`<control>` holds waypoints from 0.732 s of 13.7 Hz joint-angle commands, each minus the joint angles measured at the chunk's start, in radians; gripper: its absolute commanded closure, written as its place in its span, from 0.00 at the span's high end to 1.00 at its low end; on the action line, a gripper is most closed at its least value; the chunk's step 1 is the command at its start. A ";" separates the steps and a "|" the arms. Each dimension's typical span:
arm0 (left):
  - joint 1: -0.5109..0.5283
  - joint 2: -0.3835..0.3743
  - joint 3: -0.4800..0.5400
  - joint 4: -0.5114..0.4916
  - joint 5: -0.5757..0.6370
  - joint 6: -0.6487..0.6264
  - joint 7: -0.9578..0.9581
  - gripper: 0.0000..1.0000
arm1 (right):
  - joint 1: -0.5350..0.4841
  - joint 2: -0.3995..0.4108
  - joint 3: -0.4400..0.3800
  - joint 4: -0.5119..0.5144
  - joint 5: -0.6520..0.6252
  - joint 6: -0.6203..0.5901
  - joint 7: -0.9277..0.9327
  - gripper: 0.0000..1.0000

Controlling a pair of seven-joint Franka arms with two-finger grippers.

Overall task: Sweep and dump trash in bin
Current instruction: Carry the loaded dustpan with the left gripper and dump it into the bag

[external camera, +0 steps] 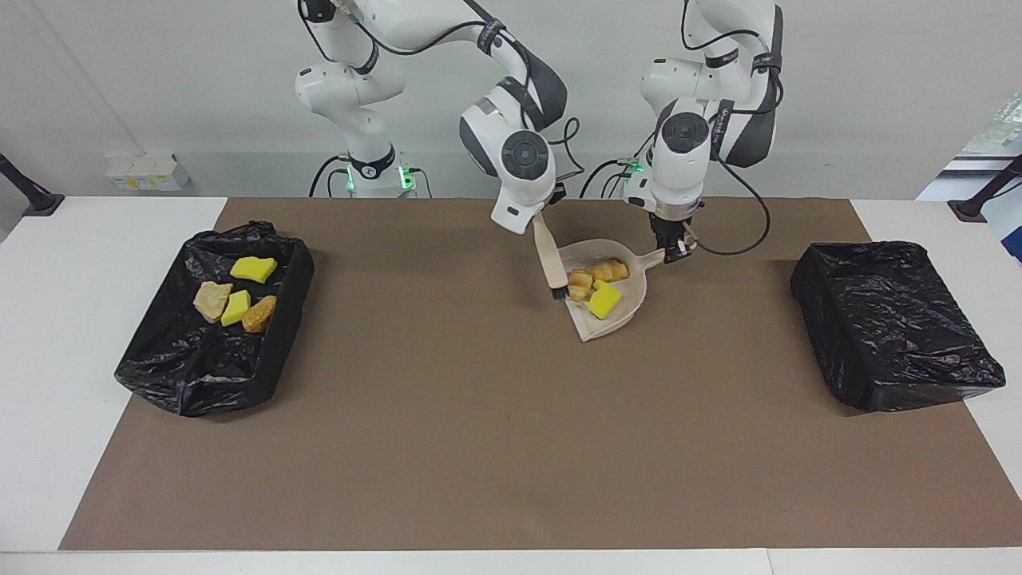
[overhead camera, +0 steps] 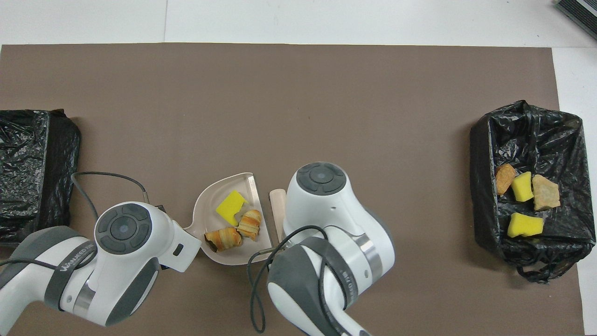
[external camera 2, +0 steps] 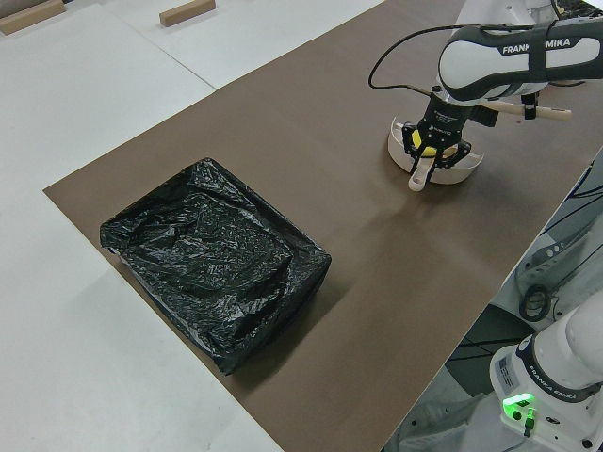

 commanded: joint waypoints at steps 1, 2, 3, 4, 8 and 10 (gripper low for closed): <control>0.061 -0.001 -0.001 0.041 0.023 0.014 0.095 0.00 | -0.092 -0.048 0.002 -0.013 -0.022 -0.068 -0.008 0.00; 0.081 -0.005 0.005 0.066 0.023 0.006 0.133 0.00 | -0.118 -0.048 0.002 -0.017 -0.034 -0.073 0.017 0.00; 0.117 -0.011 0.005 0.096 0.021 -0.001 0.184 0.00 | -0.129 -0.050 0.002 -0.033 -0.048 -0.072 0.049 0.00; 0.153 -0.011 0.005 0.133 0.014 -0.015 0.248 0.00 | -0.155 -0.058 0.002 -0.048 -0.055 -0.072 0.072 0.00; 0.289 0.002 0.008 0.299 0.009 -0.110 0.420 0.00 | -0.051 -0.172 0.012 -0.221 -0.045 0.100 0.148 0.00; 0.378 0.028 0.008 0.365 -0.031 -0.113 0.552 0.00 | 0.053 -0.187 0.012 -0.280 -0.020 0.169 0.190 0.00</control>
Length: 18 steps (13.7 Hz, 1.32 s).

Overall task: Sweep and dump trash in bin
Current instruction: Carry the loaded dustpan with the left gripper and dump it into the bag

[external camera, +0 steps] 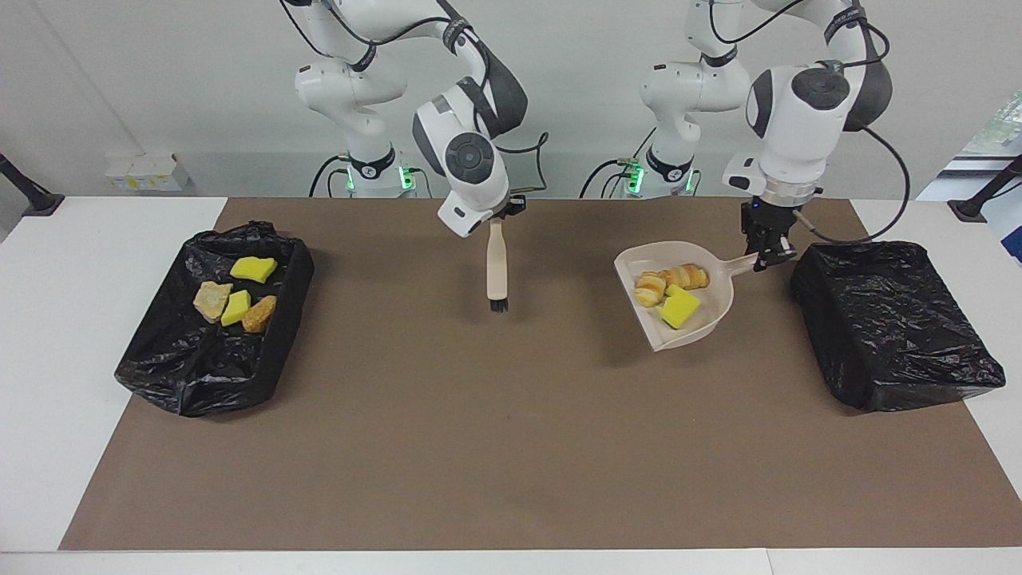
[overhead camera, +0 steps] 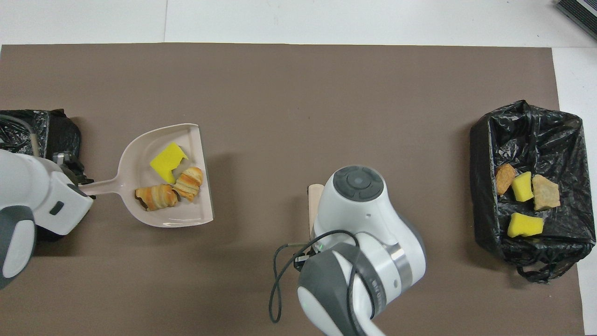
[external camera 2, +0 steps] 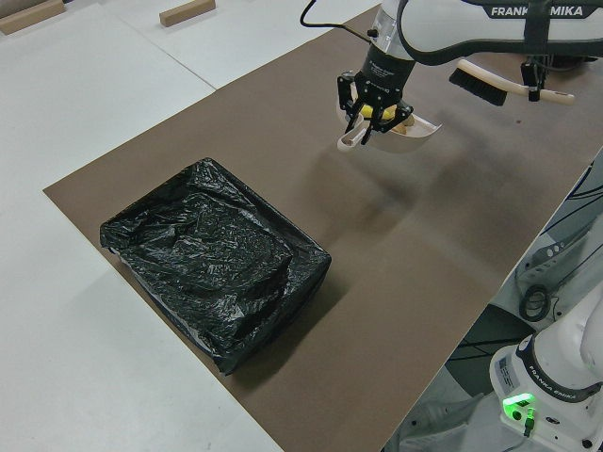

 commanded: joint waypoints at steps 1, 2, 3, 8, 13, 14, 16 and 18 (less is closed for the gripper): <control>0.112 0.049 -0.010 0.109 -0.035 -0.033 0.168 0.00 | 0.141 -0.045 0.005 -0.104 0.019 0.109 0.115 0.00; 0.150 0.062 -0.010 0.141 -0.035 -0.041 0.196 0.00 | 0.189 -0.014 0.005 -0.105 0.019 0.181 0.181 0.00; 0.185 0.079 -0.010 0.175 -0.035 -0.050 0.200 0.00 | 0.236 0.020 0.005 -0.105 0.019 0.241 0.234 0.00; 0.350 0.171 0.010 0.334 0.005 -0.059 0.348 0.00 | 0.276 0.065 0.005 -0.102 0.019 0.269 0.260 0.00; 0.457 0.210 0.016 0.382 0.210 0.040 0.441 0.00 | 0.267 0.062 0.005 -0.099 0.017 0.205 0.211 0.00; 0.460 0.223 0.016 0.382 0.278 0.068 0.429 0.00 | 0.270 0.060 0.003 -0.095 0.017 0.176 0.185 0.24; 0.471 0.257 0.027 0.393 0.393 0.123 0.392 0.00 | 0.266 0.068 0.002 -0.060 0.002 0.127 0.177 1.00; 0.485 0.271 0.036 0.388 0.514 0.154 0.372 0.00 | 0.246 0.071 -0.003 -0.020 -0.001 0.081 0.174 1.00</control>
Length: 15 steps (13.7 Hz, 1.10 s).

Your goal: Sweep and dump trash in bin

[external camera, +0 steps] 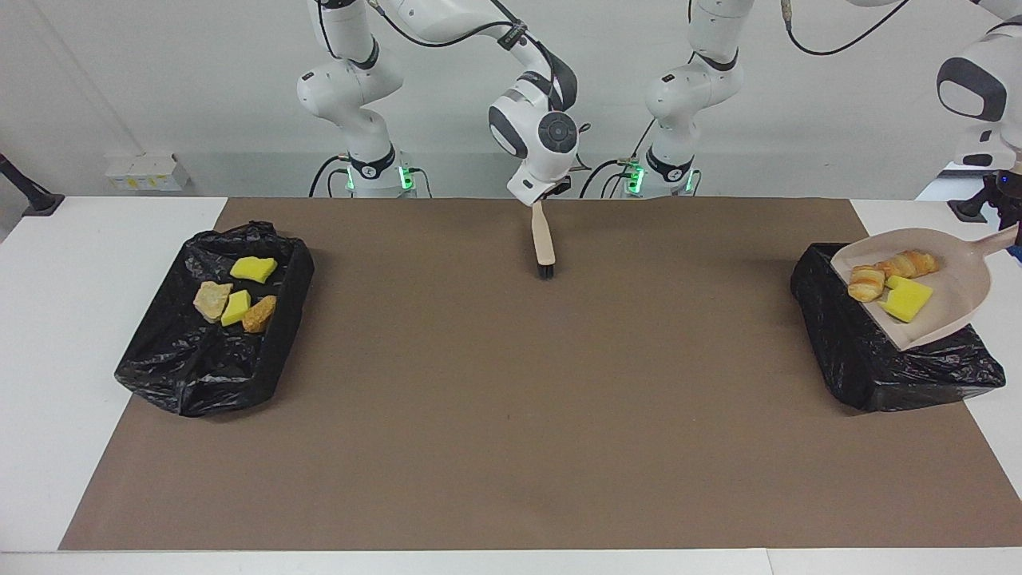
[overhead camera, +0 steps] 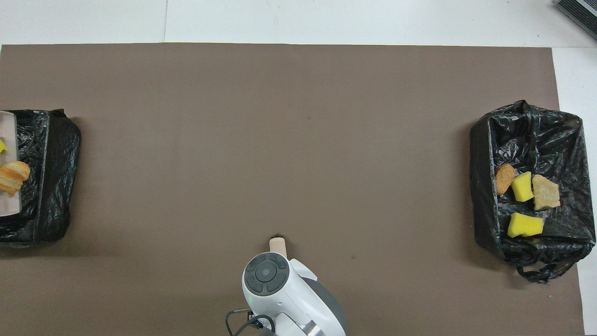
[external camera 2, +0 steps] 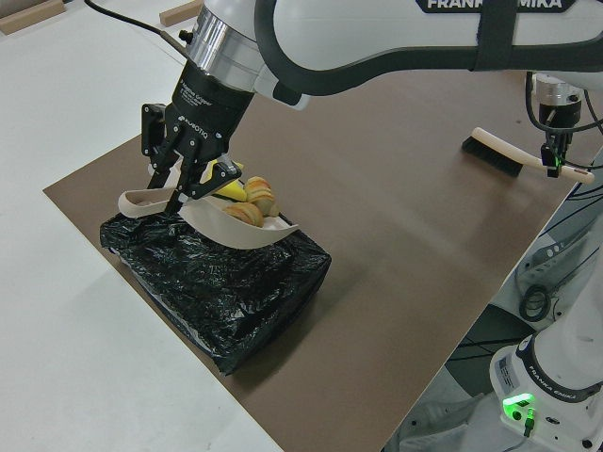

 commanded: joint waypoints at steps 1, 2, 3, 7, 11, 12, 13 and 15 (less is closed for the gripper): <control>0.022 0.031 0.002 0.022 0.164 0.025 -0.037 0.00 | -0.050 0.000 0.000 0.067 -0.012 -0.076 -0.033 1.00; 0.020 0.031 0.002 0.022 0.208 0.017 -0.060 0.00 | -0.070 -0.002 0.000 0.085 -0.024 -0.094 -0.036 1.00; 0.020 0.031 0.002 0.022 0.229 0.010 -0.075 0.00 | -0.098 -0.006 0.000 0.102 -0.039 -0.105 -0.042 1.00; -0.003 0.020 0.002 0.048 0.367 -0.024 -0.083 0.00 | -0.257 -0.012 -0.002 0.189 -0.070 -0.203 -0.197 1.00; -0.064 0.011 -0.011 0.103 0.418 -0.160 -0.077 0.00 | -0.381 -0.025 -0.005 0.254 -0.180 -0.274 -0.353 1.00; -0.087 -0.010 -0.017 0.100 0.411 -0.209 -0.076 0.00 | -0.423 -0.026 -0.002 0.272 -0.197 -0.297 -0.410 1.00; -0.117 -0.024 -0.020 0.087 0.403 -0.258 -0.080 0.00 | -0.452 -0.026 -0.003 0.295 -0.213 -0.321 -0.459 1.00; -0.183 -0.035 -0.020 0.079 0.334 -0.338 -0.088 0.00 | -0.504 -0.028 -0.005 0.314 -0.260 -0.341 -0.556 1.00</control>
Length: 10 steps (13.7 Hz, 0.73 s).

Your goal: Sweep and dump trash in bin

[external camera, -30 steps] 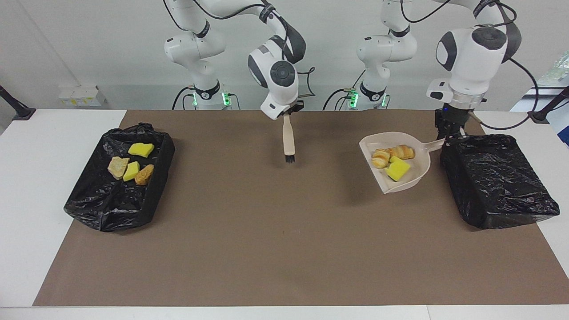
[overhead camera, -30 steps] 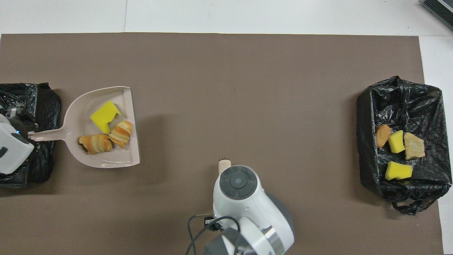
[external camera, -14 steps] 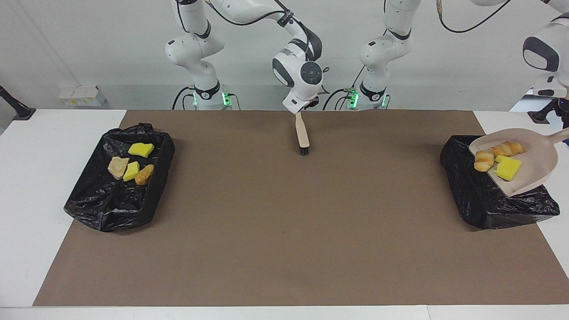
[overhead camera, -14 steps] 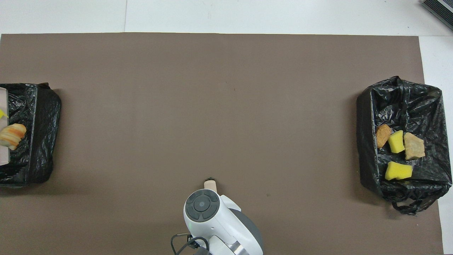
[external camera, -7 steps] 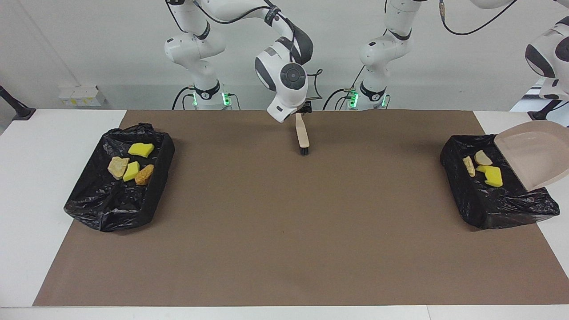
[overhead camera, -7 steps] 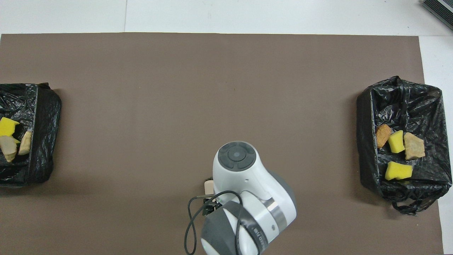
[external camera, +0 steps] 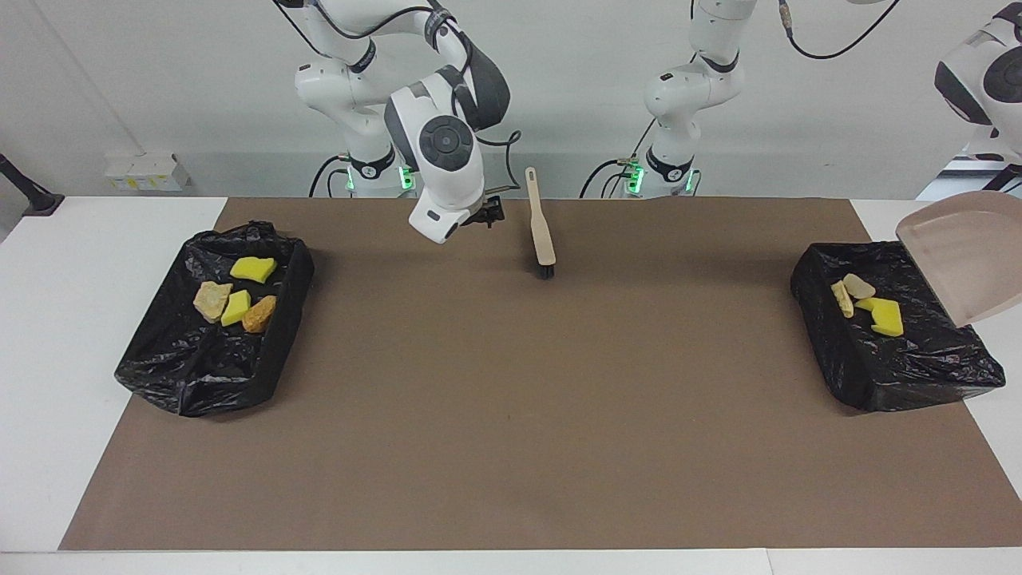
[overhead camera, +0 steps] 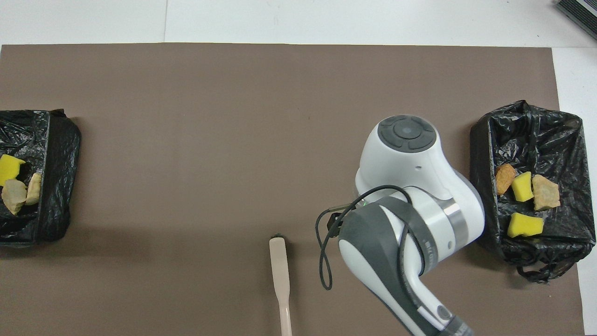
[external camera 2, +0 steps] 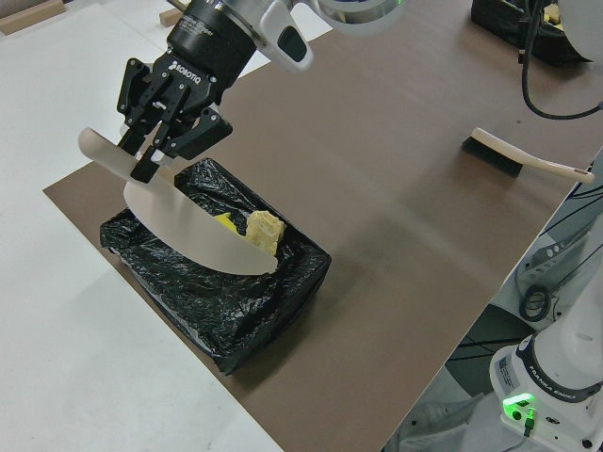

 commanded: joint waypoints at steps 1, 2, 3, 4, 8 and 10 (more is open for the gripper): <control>-0.094 -0.025 0.007 -0.016 -0.121 -0.089 -0.025 0.00 | -0.070 -0.006 0.009 0.028 -0.072 -0.039 -0.130 1.00; -0.117 -0.025 0.008 -0.018 -0.210 -0.095 -0.034 0.00 | -0.096 -0.005 0.009 0.037 -0.086 -0.039 -0.177 1.00; -0.131 -0.030 0.007 -0.042 -0.284 -0.094 -0.037 0.00 | -0.119 -0.002 0.009 0.042 -0.088 -0.036 -0.210 1.00; -0.175 -0.040 0.007 -0.074 -0.316 -0.083 -0.053 0.00 | -0.139 -0.001 0.009 0.042 -0.093 -0.030 -0.234 1.00; -0.356 -0.019 0.008 -0.149 -0.428 -0.080 -0.403 0.00 | -0.216 -0.003 0.009 0.042 -0.191 -0.020 -0.322 1.00; -0.408 -0.010 0.007 -0.162 -0.509 -0.072 -0.560 0.00 | -0.282 -0.003 0.011 0.045 -0.194 -0.019 -0.388 1.00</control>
